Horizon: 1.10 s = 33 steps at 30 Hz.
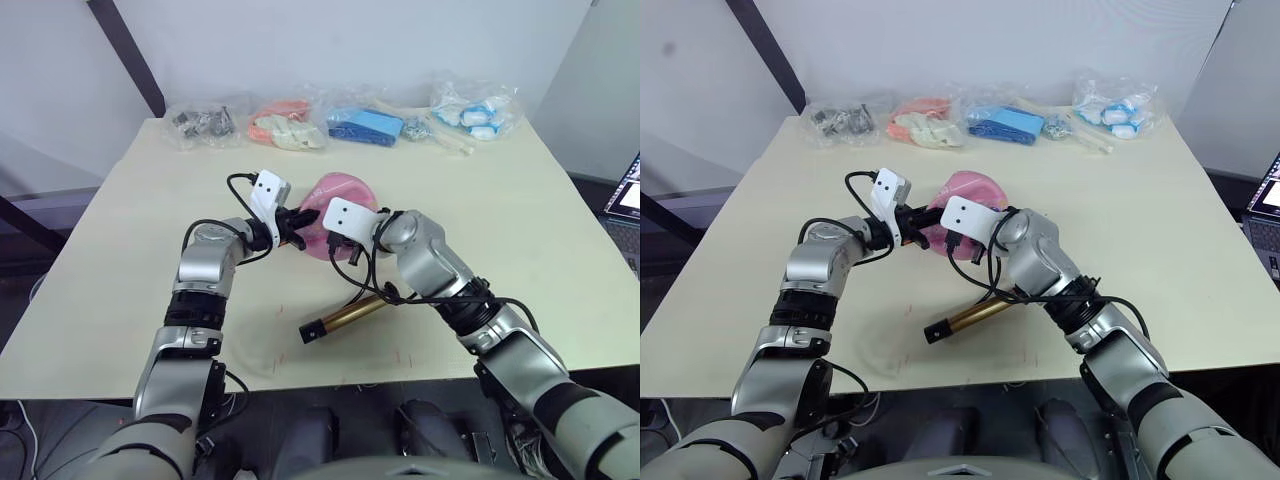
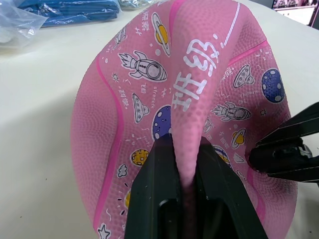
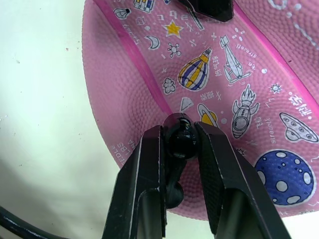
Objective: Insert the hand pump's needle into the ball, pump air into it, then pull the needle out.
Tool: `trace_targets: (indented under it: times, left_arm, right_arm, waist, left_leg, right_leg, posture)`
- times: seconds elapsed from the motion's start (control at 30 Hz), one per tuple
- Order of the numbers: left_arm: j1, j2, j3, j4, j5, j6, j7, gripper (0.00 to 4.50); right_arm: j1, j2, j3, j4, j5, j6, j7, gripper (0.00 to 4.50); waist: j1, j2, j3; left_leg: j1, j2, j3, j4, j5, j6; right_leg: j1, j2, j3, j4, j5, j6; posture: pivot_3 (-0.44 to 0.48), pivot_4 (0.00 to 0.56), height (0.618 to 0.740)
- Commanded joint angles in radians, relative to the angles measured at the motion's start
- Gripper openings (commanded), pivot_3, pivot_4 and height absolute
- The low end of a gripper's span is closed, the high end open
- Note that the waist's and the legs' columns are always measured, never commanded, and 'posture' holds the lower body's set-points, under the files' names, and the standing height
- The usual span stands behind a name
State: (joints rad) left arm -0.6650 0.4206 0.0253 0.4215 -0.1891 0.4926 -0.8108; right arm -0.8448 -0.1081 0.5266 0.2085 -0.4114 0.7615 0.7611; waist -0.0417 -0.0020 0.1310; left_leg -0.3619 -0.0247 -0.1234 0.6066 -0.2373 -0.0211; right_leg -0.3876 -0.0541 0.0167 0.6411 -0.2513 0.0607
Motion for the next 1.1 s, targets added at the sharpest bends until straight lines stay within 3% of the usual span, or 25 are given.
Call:
trace_targets:
  times: [0.03, 0.13, 0.17, 0.3, 0.5, 0.67, 0.9, 1.1]
  left_arm:
    - [0.057, -0.005, -0.052, 0.078, 0.039, 0.041, 0.020, 0.00]
    - [0.056, -0.005, -0.052, 0.079, 0.039, 0.038, 0.020, 0.00]
    - [0.055, -0.004, -0.052, 0.081, 0.040, 0.037, 0.021, 0.00]
    - [0.051, -0.003, -0.051, 0.085, 0.040, 0.033, 0.022, 0.00]
    - [0.050, -0.001, -0.050, 0.086, 0.040, 0.031, 0.025, 0.00]
    - [0.045, 0.001, -0.049, 0.088, 0.040, 0.029, 0.024, 0.00]
    - [0.034, -0.001, -0.049, 0.091, 0.038, 0.026, 0.021, 0.00]
    - [0.022, -0.004, -0.049, 0.092, 0.036, 0.026, 0.019, 0.00]
  right_arm:
    - [0.006, -0.013, -0.019, 0.012, 0.030, -0.019, -0.011, 0.52]
    - [-0.002, -0.019, -0.030, 0.016, 0.050, -0.026, -0.014, 0.52]
    - [-0.003, -0.018, -0.035, 0.016, 0.057, -0.025, -0.017, 1.41]
    - [-0.010, -0.032, -0.019, 0.011, 0.061, -0.043, -0.016, 2.94]
    - [0.008, -0.056, -0.041, -0.085, 0.099, -0.025, -0.005, 2.94]
    - [0.067, -0.098, -0.122, -0.290, 0.181, 0.003, 0.018, 2.94]
    - [0.221, -0.152, -0.303, -0.463, 0.335, -0.101, 0.007, 2.94]
    - [0.379, -0.235, -0.401, -0.505, 0.426, -0.228, 0.015, 2.94]
  waist:
    - [0.000, 0.000, 0.001]
    - [0.000, 0.000, 0.002]
    - [0.000, 0.000, 0.002]
    - [0.000, -0.001, 0.004]
    - [0.000, 0.000, 0.007]
    - [0.002, -0.002, 0.011]
    - [0.003, -0.004, 0.013]
    - [0.005, -0.007, 0.017]
  left_leg:
    - [0.000, 0.000, 0.000, 0.000, 0.000, 0.000]
    - [0.000, 0.000, 0.000, 0.000, 0.000, 0.000]
    - [0.000, 0.000, 0.000, 0.000, 0.000, 0.000]
    - [0.000, 0.000, 0.000, 0.000, 0.000, 0.000]
    - [0.000, 0.000, 0.000, 0.000, 0.000, 0.000]
    - [-0.002, 0.000, 0.000, 0.000, 0.000, 0.000]
    - [-0.002, 0.000, 0.000, 0.001, 0.000, 0.000]
    - [-0.003, 0.000, 0.002, 0.001, 0.000, 0.000]
  right_leg:
    - [0.000, 0.000, 0.000, 0.000, 0.000, 0.000]
    - [0.000, 0.000, -0.001, 0.000, 0.000, 0.000]
    - [0.000, 0.000, -0.001, 0.000, 0.000, 0.000]
    - [0.000, 0.000, 0.000, 0.000, 0.000, 0.000]
    - [0.000, 0.000, -0.001, 0.000, 0.000, 0.000]
    - [0.000, 0.000, -0.002, 0.000, 0.000, 0.000]
    - [0.000, 0.000, -0.002, 0.000, 0.000, 0.000]
    - [0.000, -0.001, -0.003, 0.000, 0.000, 0.000]
  posture:
    - [0.000, 0.150, 0.740]
    - [0.000, 0.150, 0.740]
    - [0.000, 0.150, 0.740]
    - [0.000, 0.150, 0.740]
    - [0.000, 0.150, 0.740]
    - [0.000, 0.150, 0.740]
    - [0.000, 0.150, 0.740]
    - [0.000, 0.150, 0.740]
